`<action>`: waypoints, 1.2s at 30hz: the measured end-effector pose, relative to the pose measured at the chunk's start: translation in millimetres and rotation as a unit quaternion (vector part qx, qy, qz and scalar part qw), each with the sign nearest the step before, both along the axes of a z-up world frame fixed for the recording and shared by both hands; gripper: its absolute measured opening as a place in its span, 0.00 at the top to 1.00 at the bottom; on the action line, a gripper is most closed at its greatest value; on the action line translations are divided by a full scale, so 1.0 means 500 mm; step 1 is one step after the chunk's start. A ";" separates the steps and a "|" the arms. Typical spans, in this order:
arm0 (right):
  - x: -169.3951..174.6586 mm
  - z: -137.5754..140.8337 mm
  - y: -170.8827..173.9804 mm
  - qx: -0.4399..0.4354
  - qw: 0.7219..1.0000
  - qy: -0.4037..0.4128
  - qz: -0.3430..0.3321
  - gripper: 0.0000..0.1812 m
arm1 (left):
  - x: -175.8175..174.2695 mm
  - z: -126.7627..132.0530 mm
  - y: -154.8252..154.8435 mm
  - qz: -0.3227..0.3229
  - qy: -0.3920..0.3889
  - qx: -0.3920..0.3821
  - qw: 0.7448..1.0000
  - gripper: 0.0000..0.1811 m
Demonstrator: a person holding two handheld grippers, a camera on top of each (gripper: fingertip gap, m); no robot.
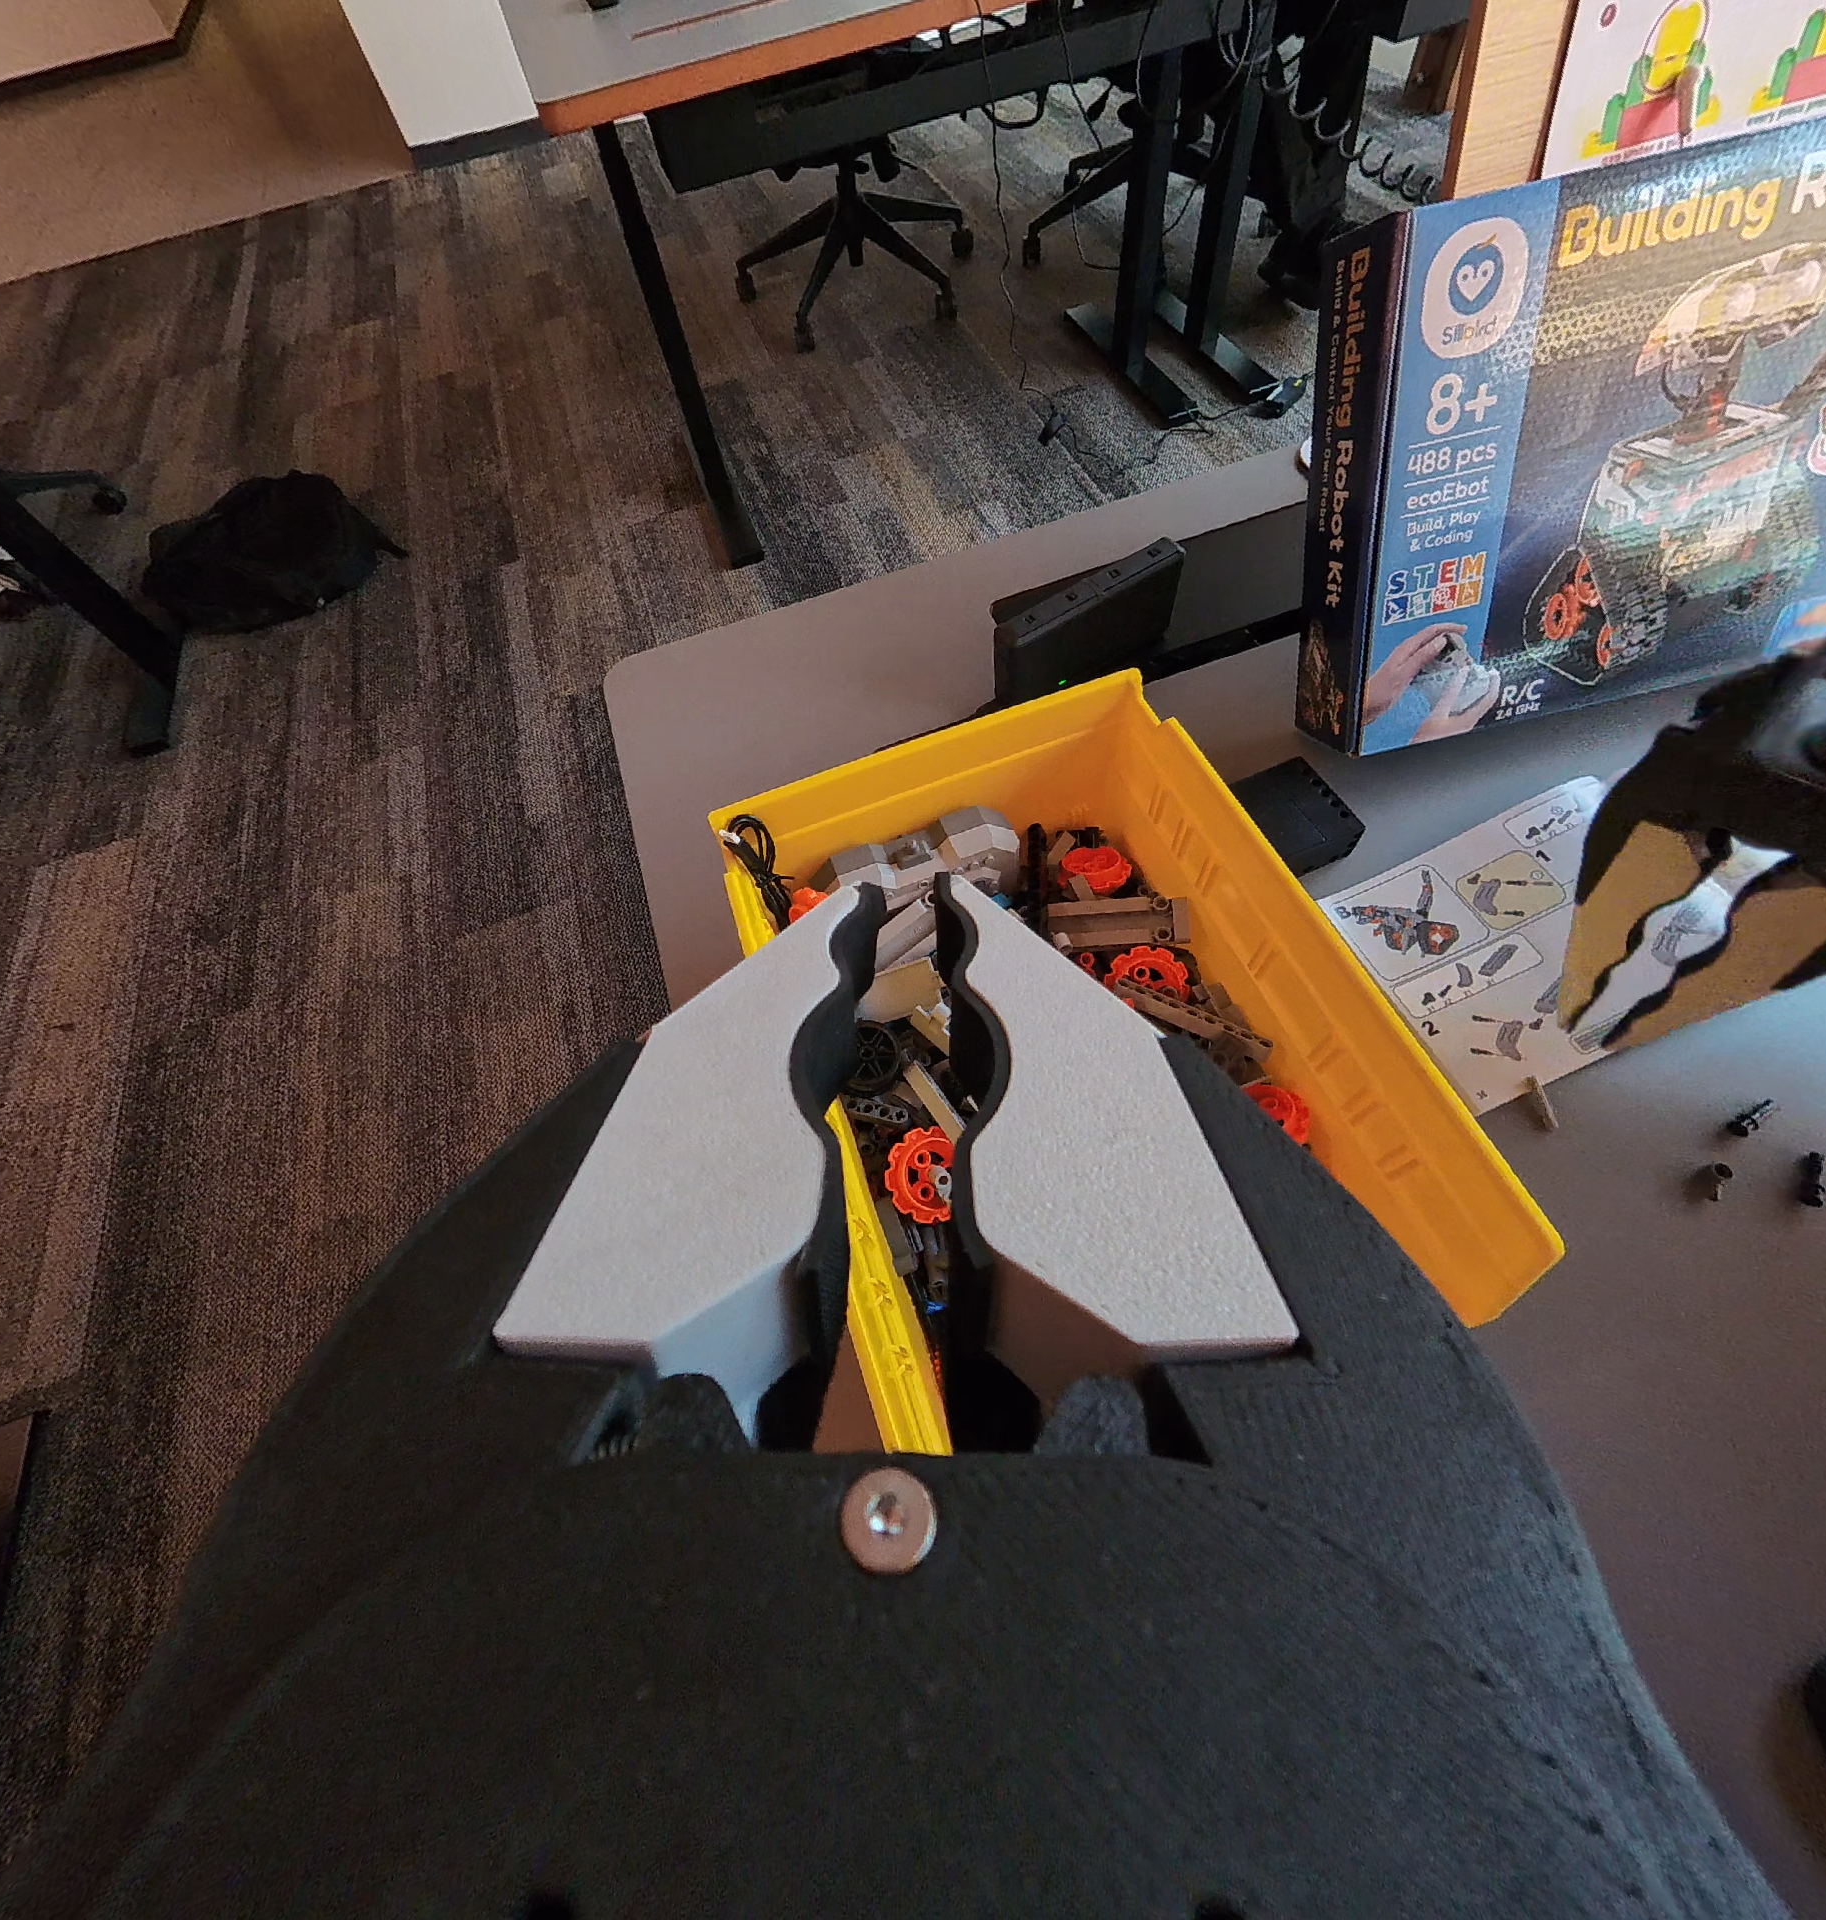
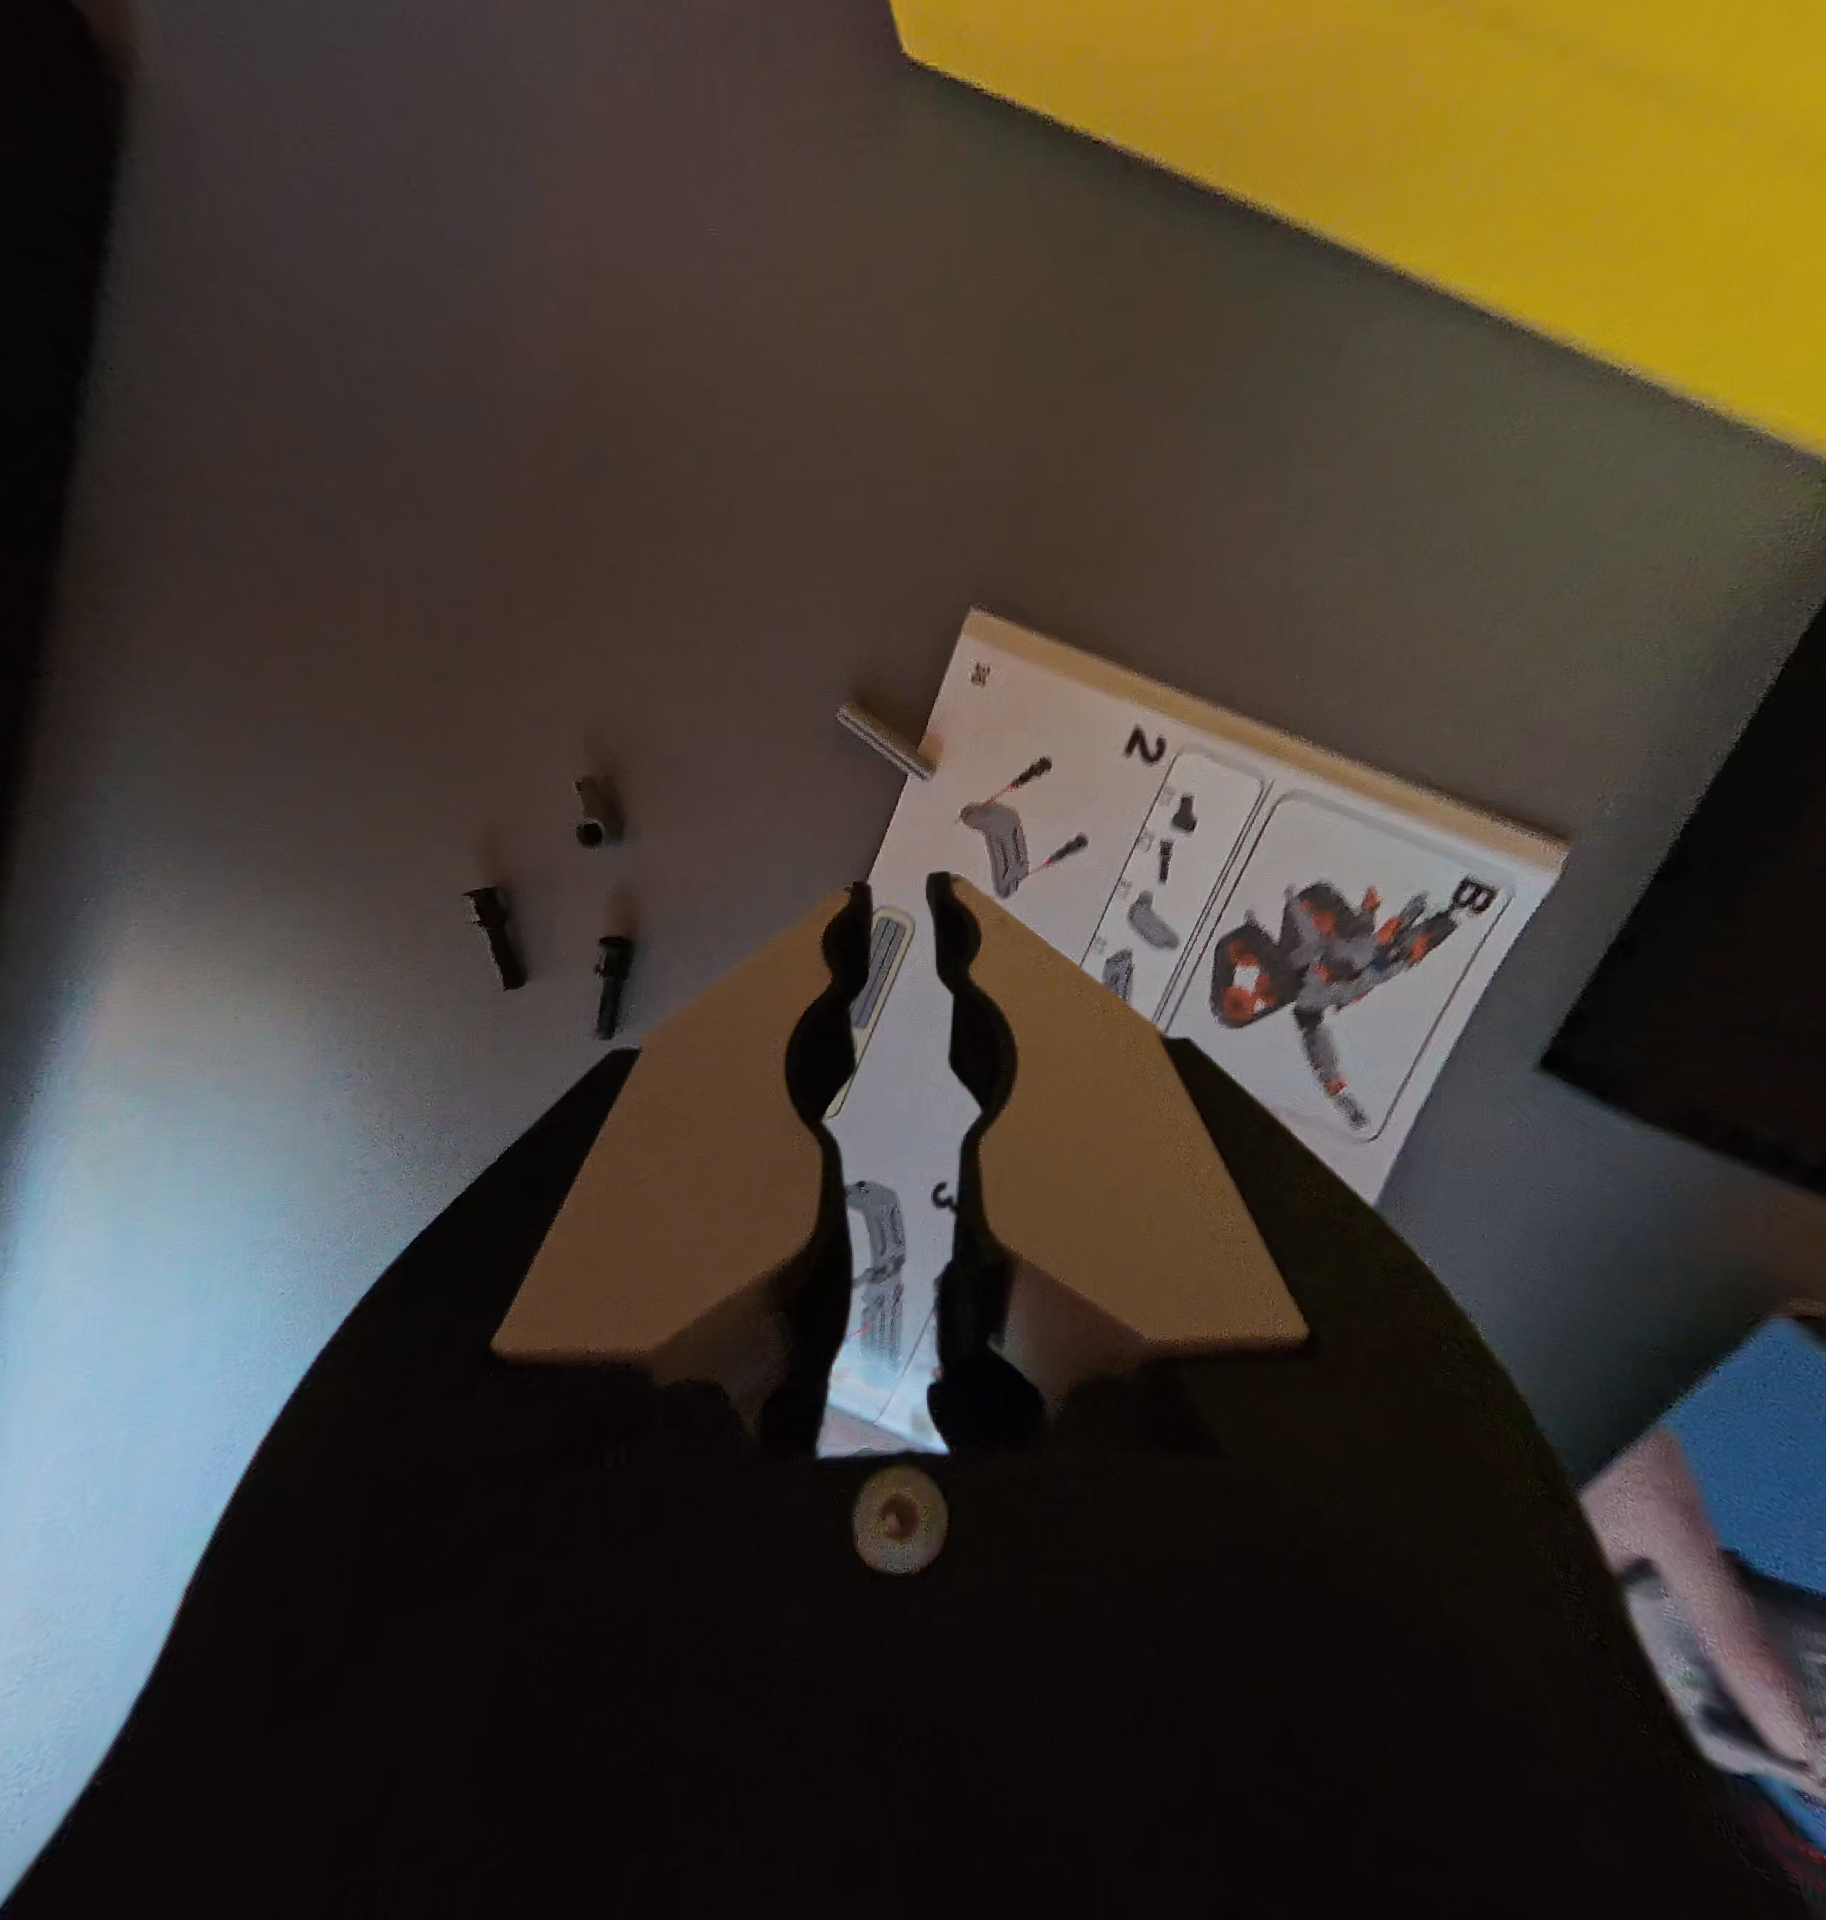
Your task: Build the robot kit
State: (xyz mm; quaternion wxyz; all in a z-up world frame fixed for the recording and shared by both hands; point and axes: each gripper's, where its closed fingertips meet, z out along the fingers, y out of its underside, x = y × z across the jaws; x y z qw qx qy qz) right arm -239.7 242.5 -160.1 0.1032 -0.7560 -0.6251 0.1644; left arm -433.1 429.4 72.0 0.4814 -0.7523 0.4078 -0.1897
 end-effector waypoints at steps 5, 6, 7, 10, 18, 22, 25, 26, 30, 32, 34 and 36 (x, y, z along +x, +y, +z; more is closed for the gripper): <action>-0.053 0.002 0.004 0.064 0.994 0.021 0.082 0.95 | 0.002 -0.005 -0.001 -0.002 0.007 -0.001 1.000 0.95; -0.056 -0.001 0.005 0.071 0.993 0.015 0.093 0.94 | 0.003 -0.005 -0.001 -0.002 0.008 -0.001 1.000 0.95; -0.060 -0.004 0.002 0.071 0.992 0.011 0.102 0.94 | 0.003 -0.006 -0.001 -0.001 0.010 0.000 1.000 0.95; -0.069 -0.017 -0.007 0.071 0.990 -0.003 0.126 0.94 | 0.004 -0.010 0.000 -0.002 0.014 -0.003 1.000 0.95; -0.053 -0.009 0.009 0.060 0.995 -0.023 0.081 1.00 | 0.003 -0.008 -0.001 -0.001 0.012 -0.002 1.000 0.95; 0.003 0.005 0.000 -0.050 0.998 -0.023 -0.042 1.00 | 0.003 -0.010 -0.001 -0.003 0.013 -0.004 1.000 0.95; 0.011 0.003 -0.005 -0.069 0.995 -0.003 -0.069 1.00 | 0.002 -0.009 -0.001 -0.002 0.012 -0.004 1.000 0.95; 0.004 0.006 0.000 -0.040 0.998 0.004 -0.052 1.00 | 0.002 -0.008 -0.001 -0.002 0.011 -0.003 1.000 0.95; -0.030 -0.002 0.000 0.064 0.996 -0.014 0.065 0.92 | 0.005 -0.010 -0.002 -0.002 0.016 -0.004 1.000 0.95; -0.047 -0.008 0.005 0.074 0.994 -0.012 0.079 0.92 | 0.008 -0.014 -0.002 -0.003 0.019 -0.006 1.000 0.95; -0.059 -0.008 0.013 0.083 0.993 -0.007 0.088 0.92 | 0.009 -0.016 -0.003 -0.005 0.023 -0.006 1.000 0.95; -0.068 -0.009 0.009 0.076 0.992 -0.004 0.101 0.94 | 0.009 -0.015 -0.003 -0.006 0.022 -0.006 1.000 0.95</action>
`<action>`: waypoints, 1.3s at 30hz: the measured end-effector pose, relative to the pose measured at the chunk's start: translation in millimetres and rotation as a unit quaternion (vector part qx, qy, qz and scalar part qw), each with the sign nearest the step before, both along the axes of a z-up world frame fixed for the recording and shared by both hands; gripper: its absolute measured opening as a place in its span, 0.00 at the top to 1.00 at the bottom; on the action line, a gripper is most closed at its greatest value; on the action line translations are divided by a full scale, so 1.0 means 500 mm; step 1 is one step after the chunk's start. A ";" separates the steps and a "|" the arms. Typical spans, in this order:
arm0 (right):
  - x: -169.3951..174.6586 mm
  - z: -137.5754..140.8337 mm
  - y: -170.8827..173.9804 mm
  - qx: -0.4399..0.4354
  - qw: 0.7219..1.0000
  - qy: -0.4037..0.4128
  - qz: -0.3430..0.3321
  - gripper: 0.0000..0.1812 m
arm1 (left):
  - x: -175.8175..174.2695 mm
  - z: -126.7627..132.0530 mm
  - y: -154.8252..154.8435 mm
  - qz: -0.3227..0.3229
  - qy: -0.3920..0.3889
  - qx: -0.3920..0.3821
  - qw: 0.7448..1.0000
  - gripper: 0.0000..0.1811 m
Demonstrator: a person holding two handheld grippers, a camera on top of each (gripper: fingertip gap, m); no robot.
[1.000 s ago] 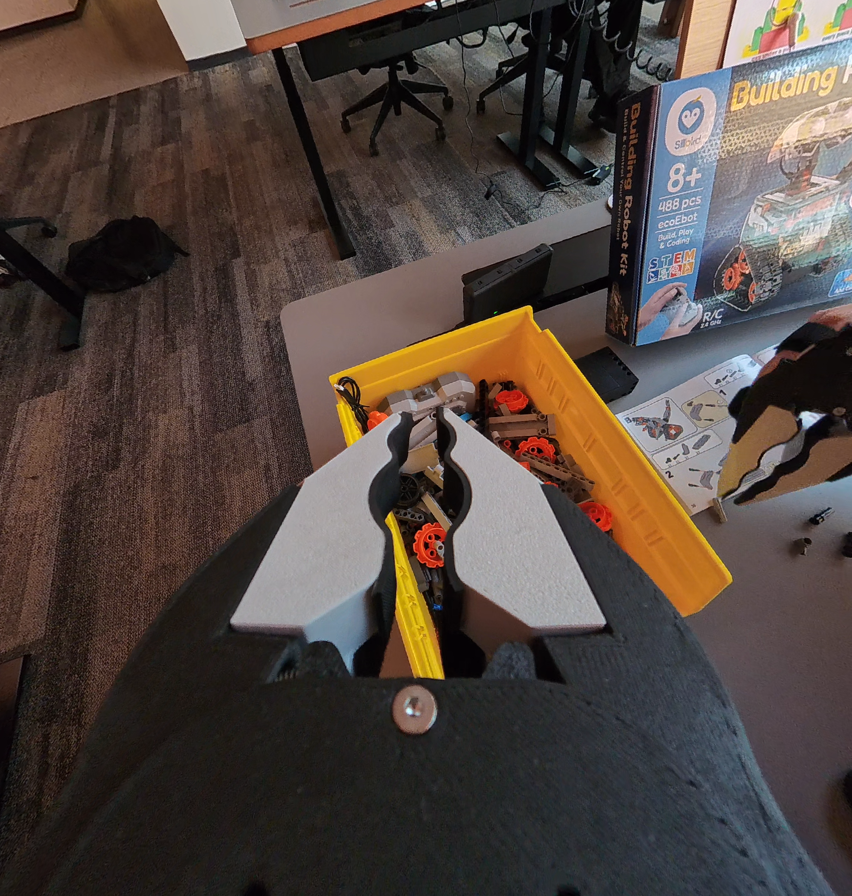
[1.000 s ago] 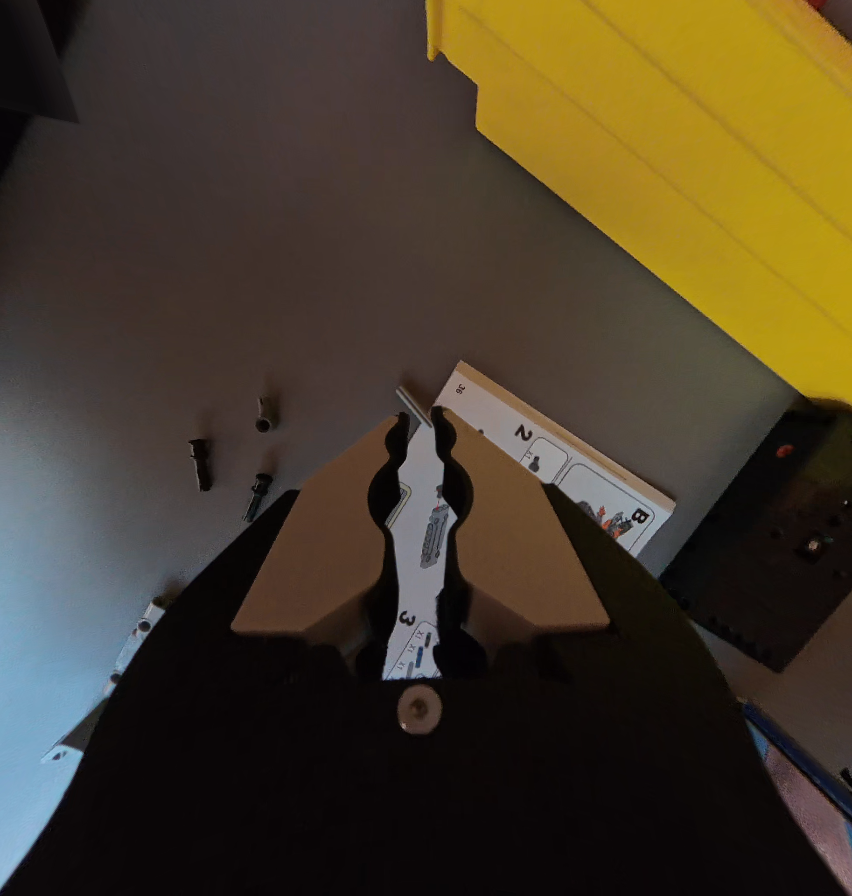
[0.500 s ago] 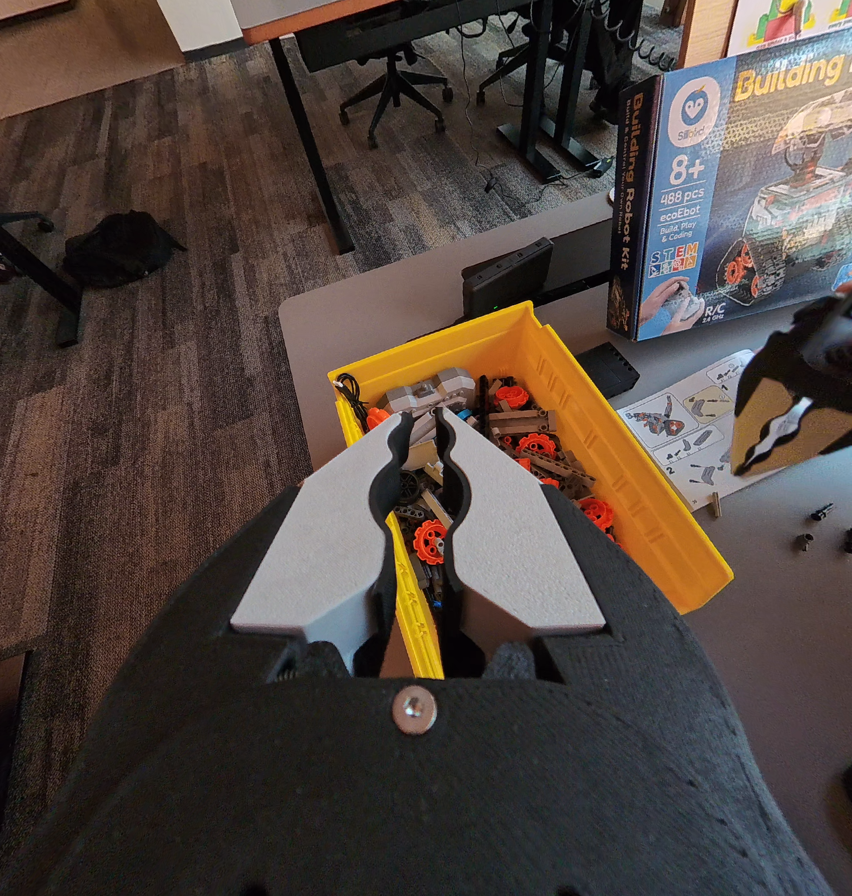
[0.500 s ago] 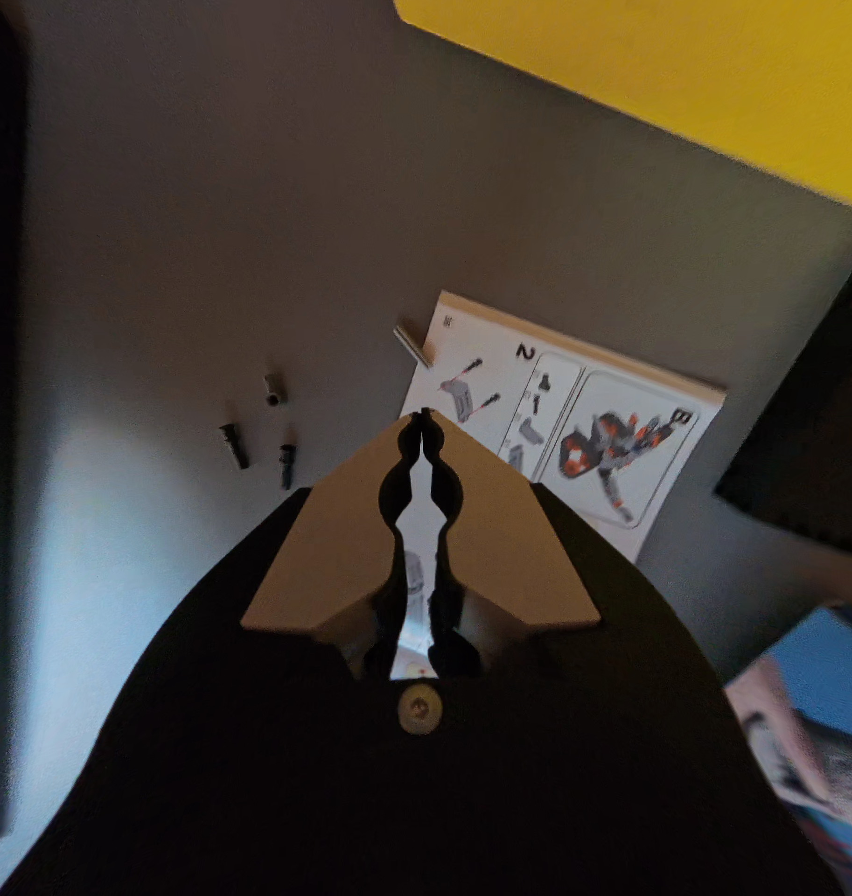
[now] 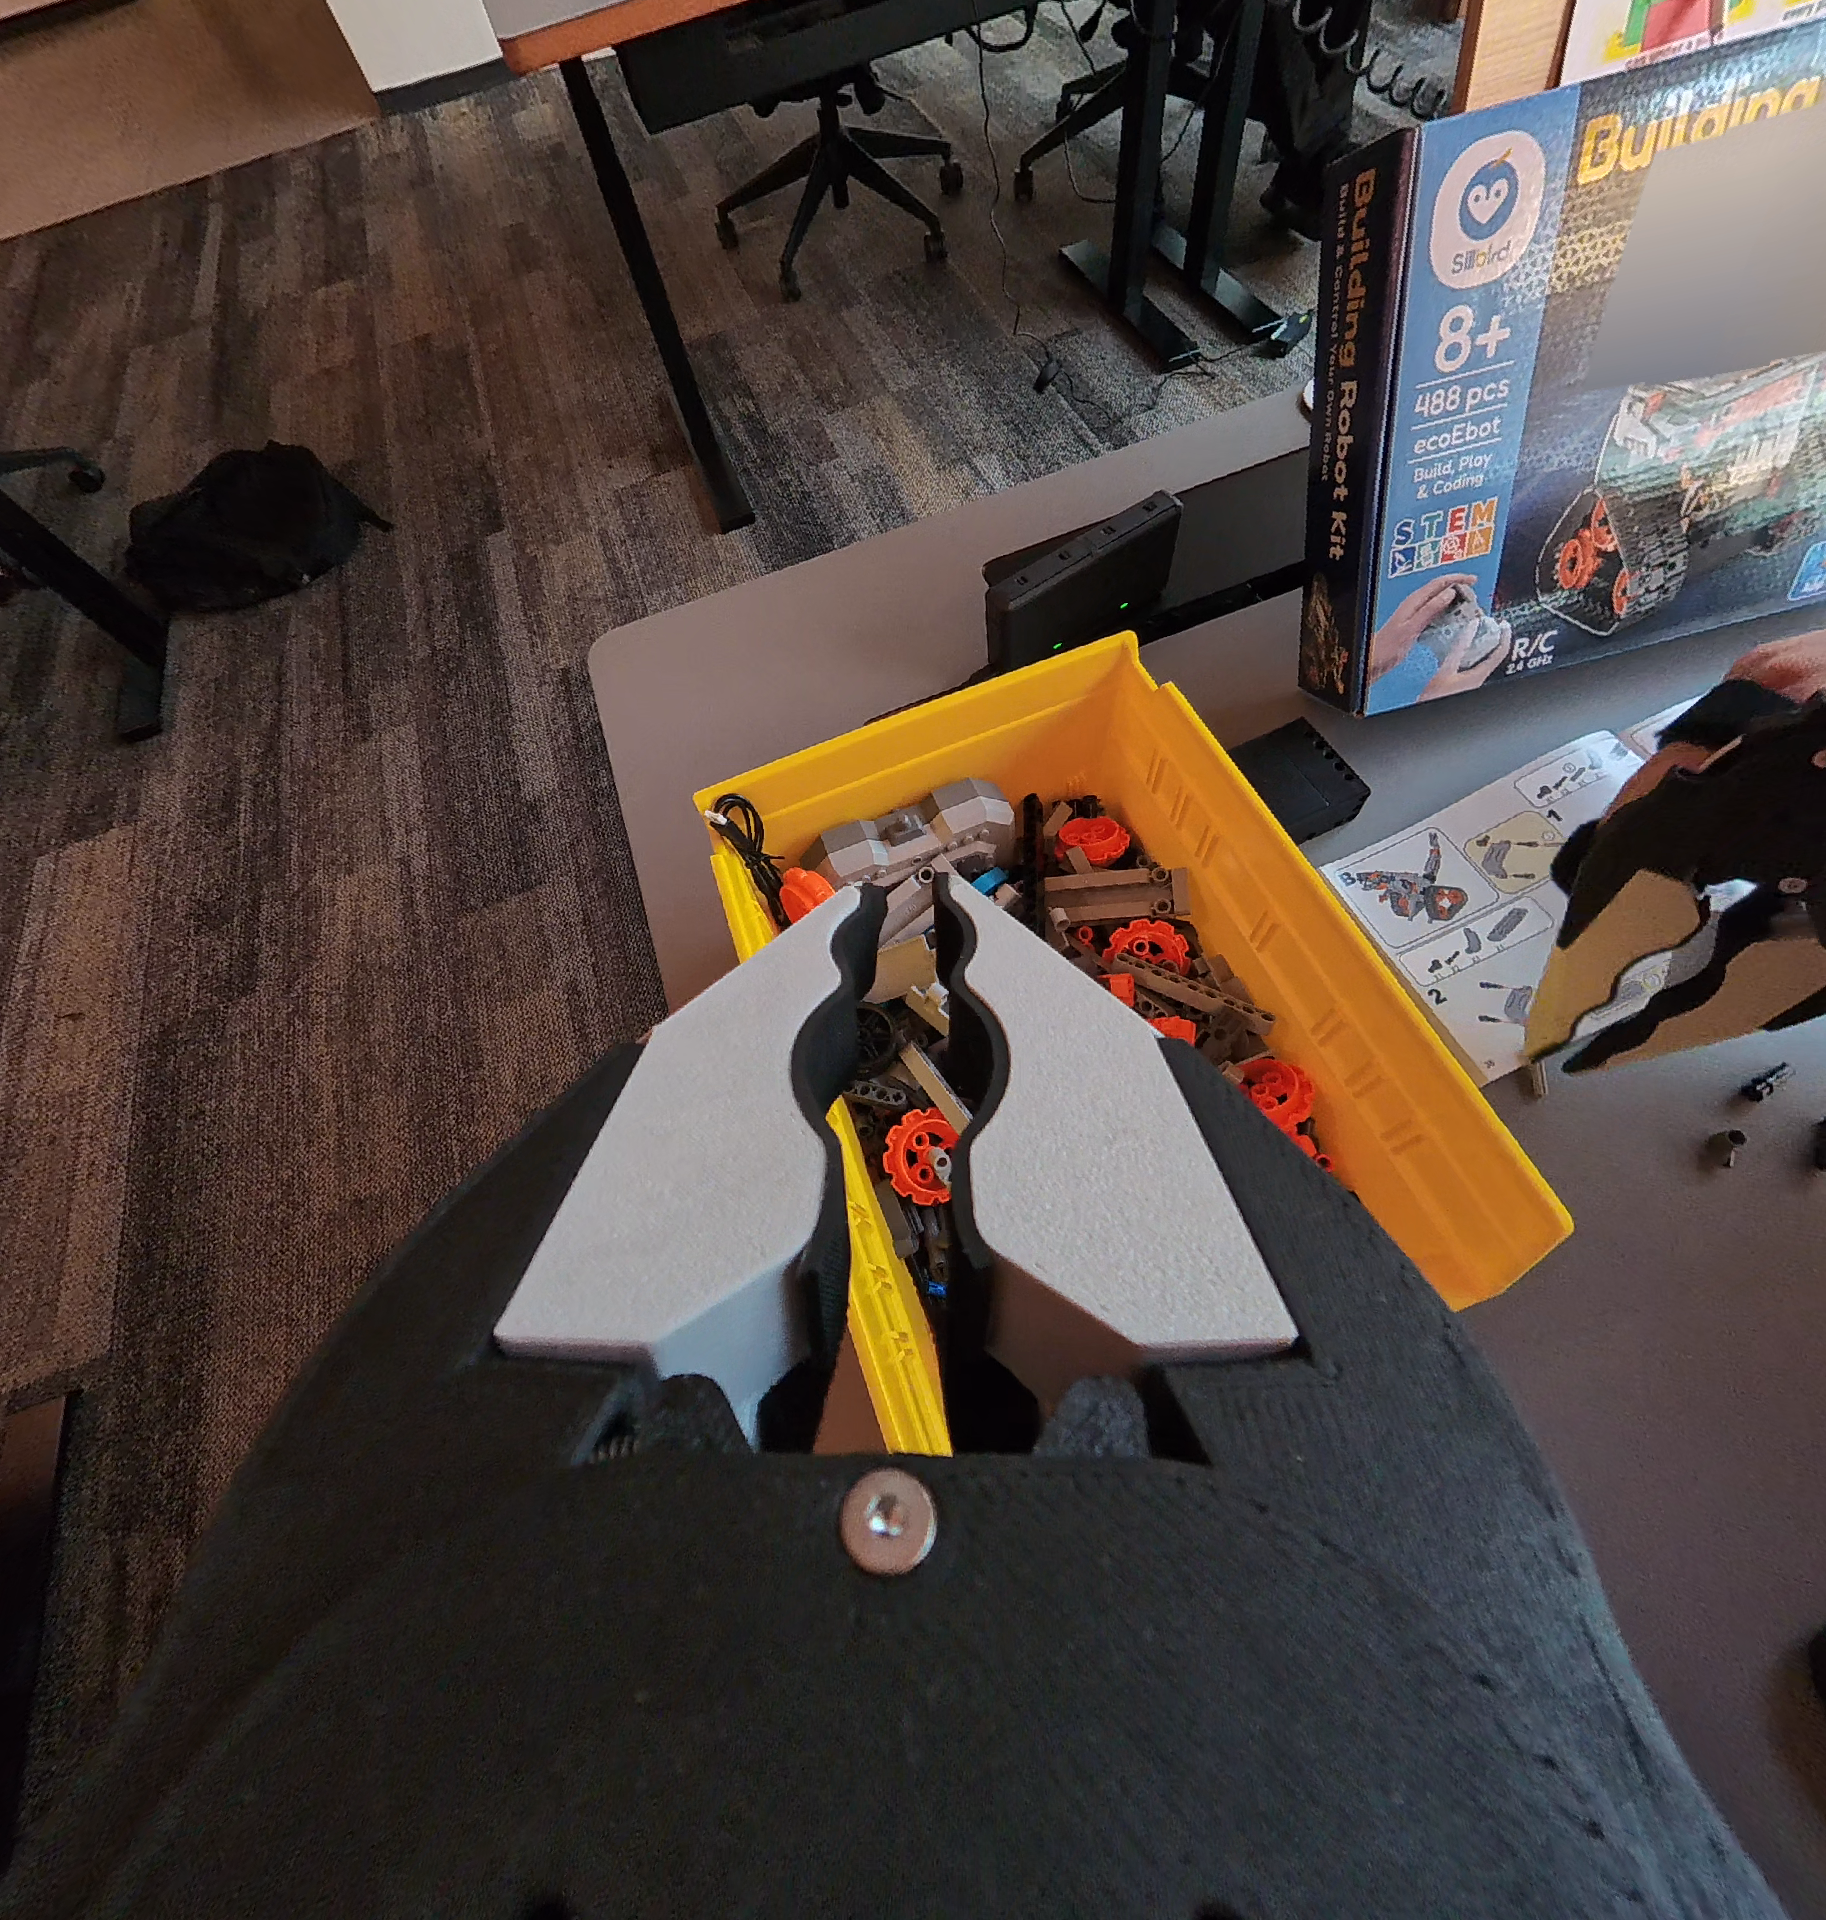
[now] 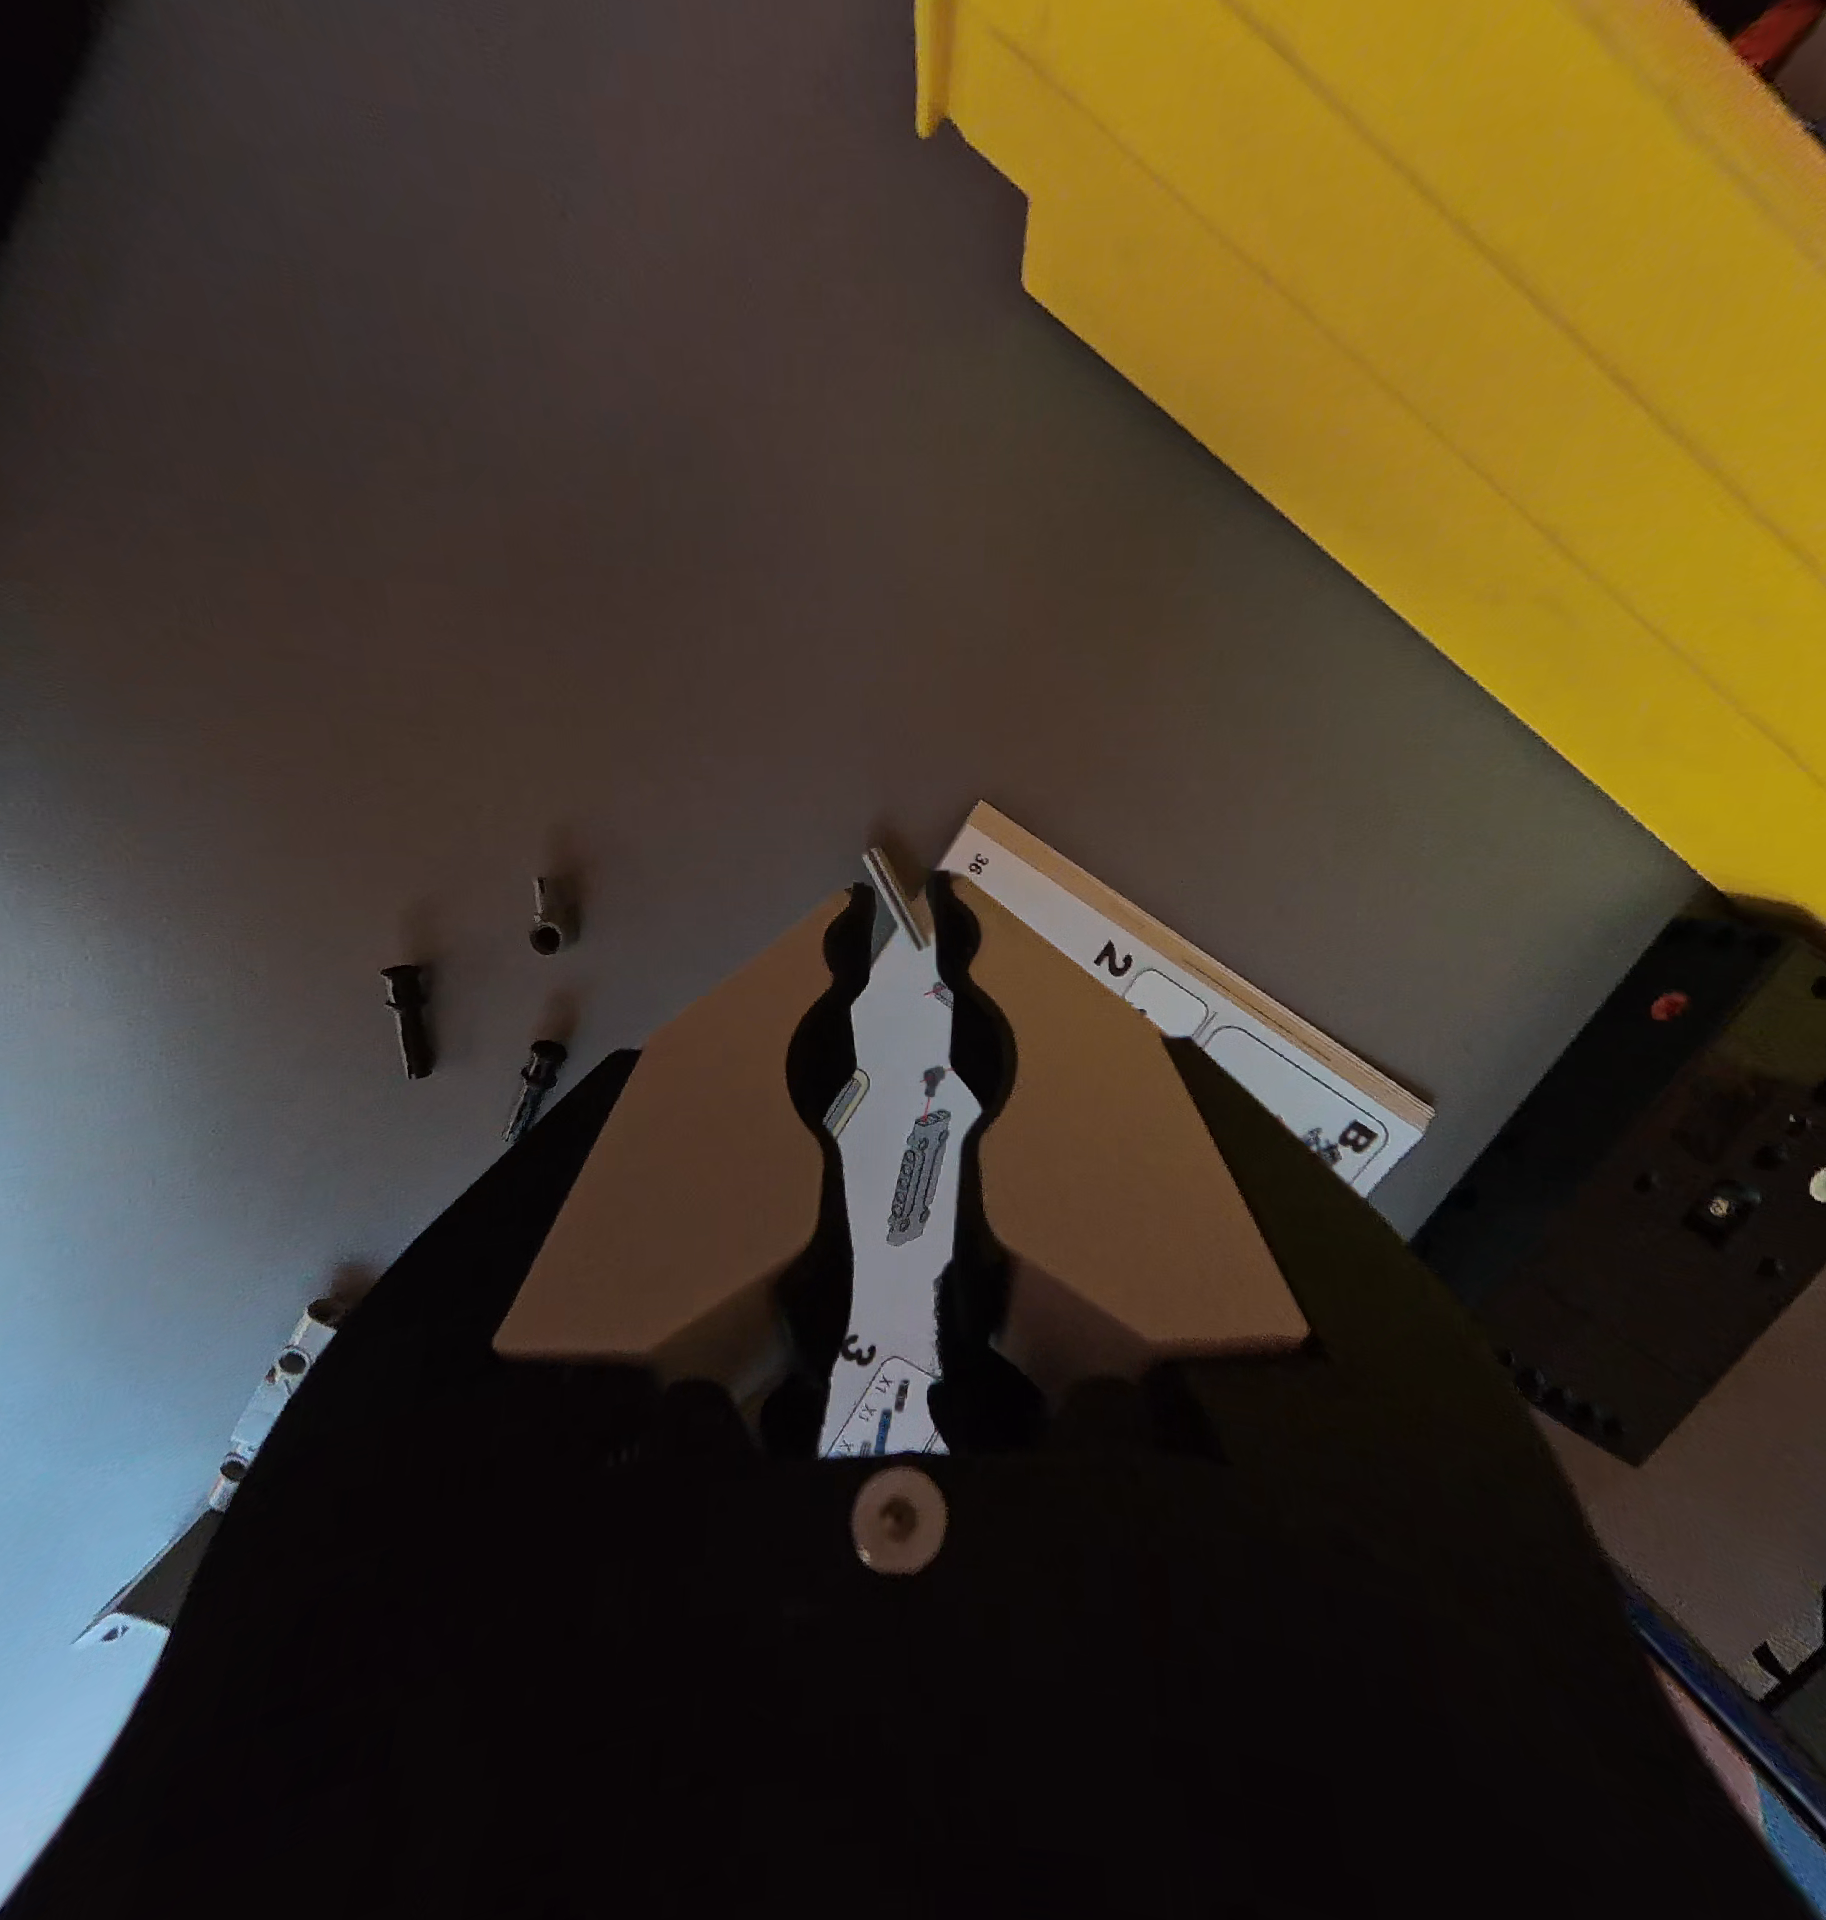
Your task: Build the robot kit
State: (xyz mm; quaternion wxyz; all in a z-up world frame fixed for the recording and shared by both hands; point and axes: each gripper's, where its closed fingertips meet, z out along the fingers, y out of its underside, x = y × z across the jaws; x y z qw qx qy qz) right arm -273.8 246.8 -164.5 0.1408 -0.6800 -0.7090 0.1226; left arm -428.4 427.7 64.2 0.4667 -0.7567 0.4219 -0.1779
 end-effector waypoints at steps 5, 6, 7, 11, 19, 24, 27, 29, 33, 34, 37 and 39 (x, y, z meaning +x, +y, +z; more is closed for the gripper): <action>0.001 -0.019 -0.008 -0.008 1.000 -0.023 0.015 0.97 | -0.001 0.005 0.002 -0.001 0.001 0.007 1.000 0.95; 0.005 -0.022 -0.009 -0.011 0.999 -0.028 0.014 0.99 | 0.000 0.007 0.004 -0.002 0.000 0.010 1.000 0.95; 0.004 -0.020 -0.008 -0.012 1.000 -0.024 0.011 1.00 | 0.002 0.006 0.005 -0.002 -0.002 0.008 1.000 0.95; 0.009 -0.011 -0.001 -0.020 0.999 -0.020 -0.016 1.00 | 0.005 -0.002 0.003 -0.005 0.010 0.005 1.000 0.96; 0.038 0.021 0.003 -0.064 0.994 0.021 -0.092 0.99 | 0.005 0.003 0.000 -0.007 0.004 0.006 1.000 0.96; 0.010 -0.009 -0.004 0.014 1.000 -0.021 0.007 0.94 | 0.010 0.001 -0.002 -0.010 0.008 0.008 1.000 0.96; 0.007 -0.018 -0.002 0.013 0.999 -0.030 0.017 0.95 | 0.011 -0.001 -0.003 -0.012 0.012 0.007 1.000 0.96; 0.010 -0.024 -0.003 0.013 0.999 -0.040 0.020 0.96 | 0.011 -0.001 -0.002 -0.011 0.010 0.006 1.000 0.96; 0.013 -0.027 -0.001 0.014 0.999 -0.049 0.015 0.98 | 0.008 0.001 -0.002 -0.010 0.007 0.007 1.000 0.96; 0.014 -0.026 0.000 0.010 0.999 -0.048 0.006 0.98 | 0.008 0.001 -0.002 -0.010 0.007 0.007 1.000 0.96; 0.036 -0.009 0.007 -0.013 0.998 -0.047 -0.045 0.98 | 0.009 0.001 -0.003 -0.011 0.008 0.008 1.000 0.96; 0.078 0.000 0.011 -0.062 0.989 -0.063 -0.119 0.98 | 0.009 0.000 -0.003 -0.011 0.009 0.007 1.000 0.96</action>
